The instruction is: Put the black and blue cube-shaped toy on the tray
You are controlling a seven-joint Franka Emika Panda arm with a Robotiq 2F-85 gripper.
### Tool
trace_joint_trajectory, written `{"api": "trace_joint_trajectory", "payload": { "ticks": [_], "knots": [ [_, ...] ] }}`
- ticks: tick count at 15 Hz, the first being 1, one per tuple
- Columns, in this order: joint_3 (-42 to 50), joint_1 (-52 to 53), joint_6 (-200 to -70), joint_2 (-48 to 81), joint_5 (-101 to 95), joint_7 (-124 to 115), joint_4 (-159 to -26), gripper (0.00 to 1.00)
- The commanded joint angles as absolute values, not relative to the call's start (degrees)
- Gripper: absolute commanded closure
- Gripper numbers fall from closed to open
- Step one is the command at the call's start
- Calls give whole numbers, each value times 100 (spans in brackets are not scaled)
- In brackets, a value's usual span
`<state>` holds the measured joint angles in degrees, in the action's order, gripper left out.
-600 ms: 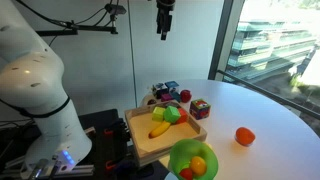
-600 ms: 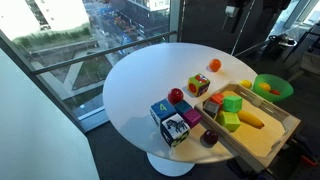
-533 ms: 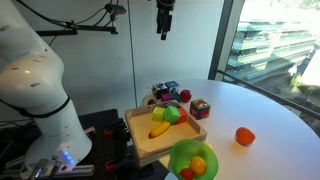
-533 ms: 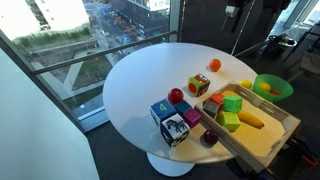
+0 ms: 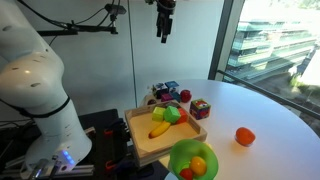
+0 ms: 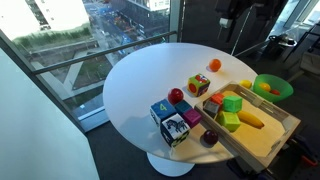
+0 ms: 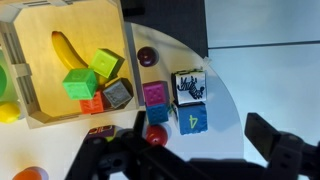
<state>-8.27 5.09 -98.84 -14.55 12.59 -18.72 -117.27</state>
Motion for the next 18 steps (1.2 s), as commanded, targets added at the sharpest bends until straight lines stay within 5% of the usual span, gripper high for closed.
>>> {"api": "trace_joint_trajectory", "payload": {
  "ticks": [1, 18],
  "knots": [
    [-906, 496, -9886, -1280, 979, -2030, -11530, 0],
    [-879, 666, -11984, 297, 670, -1985, -11600, 0]
  ]
}}
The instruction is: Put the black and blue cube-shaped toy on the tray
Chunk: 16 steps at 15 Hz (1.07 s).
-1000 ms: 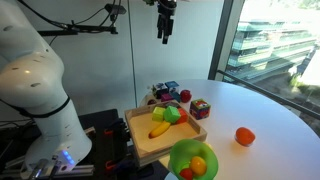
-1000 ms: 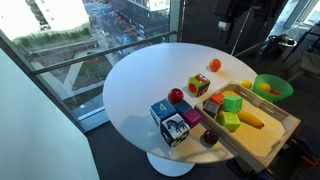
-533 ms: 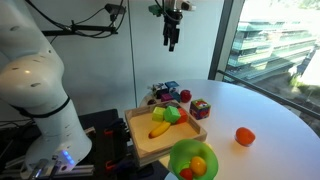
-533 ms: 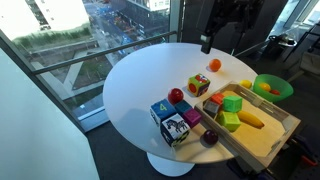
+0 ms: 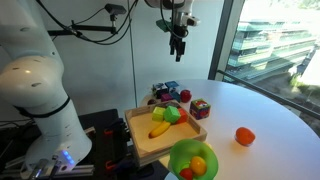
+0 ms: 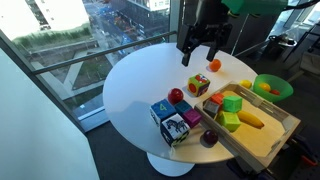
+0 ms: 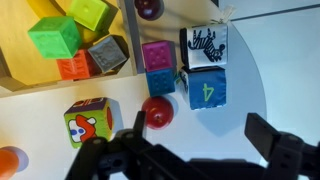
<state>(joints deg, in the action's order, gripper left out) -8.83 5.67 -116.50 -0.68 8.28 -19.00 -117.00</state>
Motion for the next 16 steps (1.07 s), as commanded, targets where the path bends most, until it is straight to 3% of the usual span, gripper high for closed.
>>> {"api": "trace_joint_trajectory", "payload": {
  "ticks": [1, 16],
  "knots": [
    [-871, 703, -12132, 445, 617, -2018, -11604, 0],
    [-756, 1164, -12538, 1780, -32, -1981, -11286, 0]
  ]
}}
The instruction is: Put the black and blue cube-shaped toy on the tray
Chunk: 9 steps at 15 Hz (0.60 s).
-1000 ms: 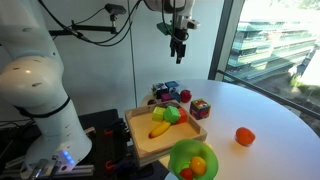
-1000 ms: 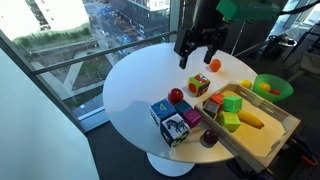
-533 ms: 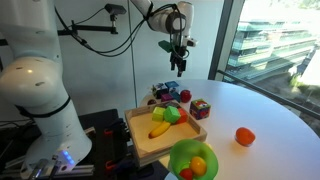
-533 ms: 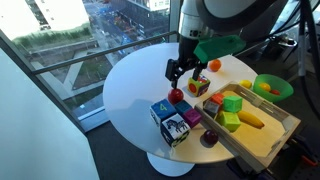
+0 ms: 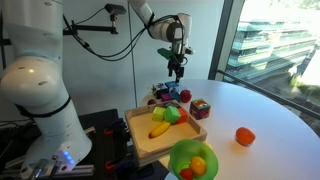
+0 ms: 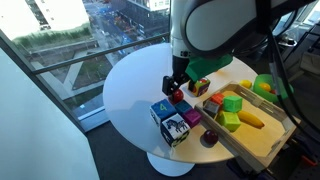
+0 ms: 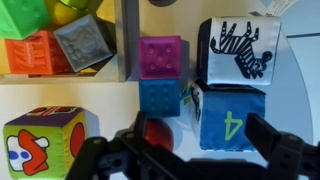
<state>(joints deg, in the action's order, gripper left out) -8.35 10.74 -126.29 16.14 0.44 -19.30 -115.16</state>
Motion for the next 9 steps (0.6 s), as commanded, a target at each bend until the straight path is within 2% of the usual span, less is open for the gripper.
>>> {"api": "trace_joint_trajectory", "payload": {
  "ticks": [1, 9],
  "knots": [
    [-750, 1168, -12487, 1801, -10, -1986, -11254, 0],
    [-768, 1159, -12688, 1785, 65, -1904, -11473, 0]
  ]
}}
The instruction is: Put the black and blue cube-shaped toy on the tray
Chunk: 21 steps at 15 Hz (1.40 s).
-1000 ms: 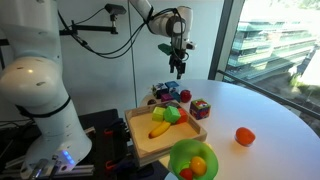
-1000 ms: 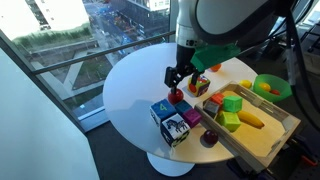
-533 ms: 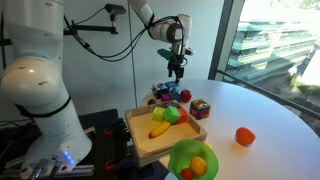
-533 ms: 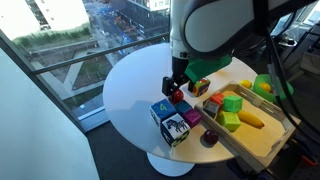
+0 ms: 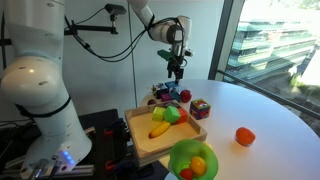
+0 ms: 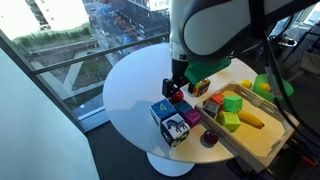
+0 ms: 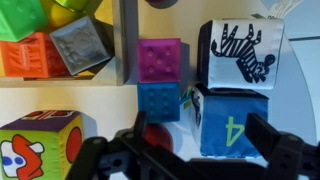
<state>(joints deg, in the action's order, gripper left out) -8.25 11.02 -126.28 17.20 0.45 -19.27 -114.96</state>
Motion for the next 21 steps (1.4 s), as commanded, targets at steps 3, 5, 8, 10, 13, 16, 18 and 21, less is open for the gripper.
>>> {"api": "trace_joint_trajectory", "payload": {
  "ticks": [3, 5, 8, 10, 13, 16, 18, 21],
  "knots": [
    [-764, 1160, -12739, 1927, 82, -1889, -11450, 0],
    [-760, 1164, -12857, 2019, 75, -1865, -11463, 0],
    [-799, 1140, -13052, 2118, 180, -1726, -11482, 0],
    [-821, 1122, -13219, 2160, 261, -1653, -11519, 0],
    [-871, 1073, -13456, 2181, 466, -1461, -11588, 0],
    [-896, 1053, -13689, 2167, 658, -1272, -11687, 0],
    [-895, 1051, -13806, 2171, 733, -1188, -11737, 0],
    [-834, 1119, -14004, 2225, 617, -1239, -11821, 0]
  ]
}}
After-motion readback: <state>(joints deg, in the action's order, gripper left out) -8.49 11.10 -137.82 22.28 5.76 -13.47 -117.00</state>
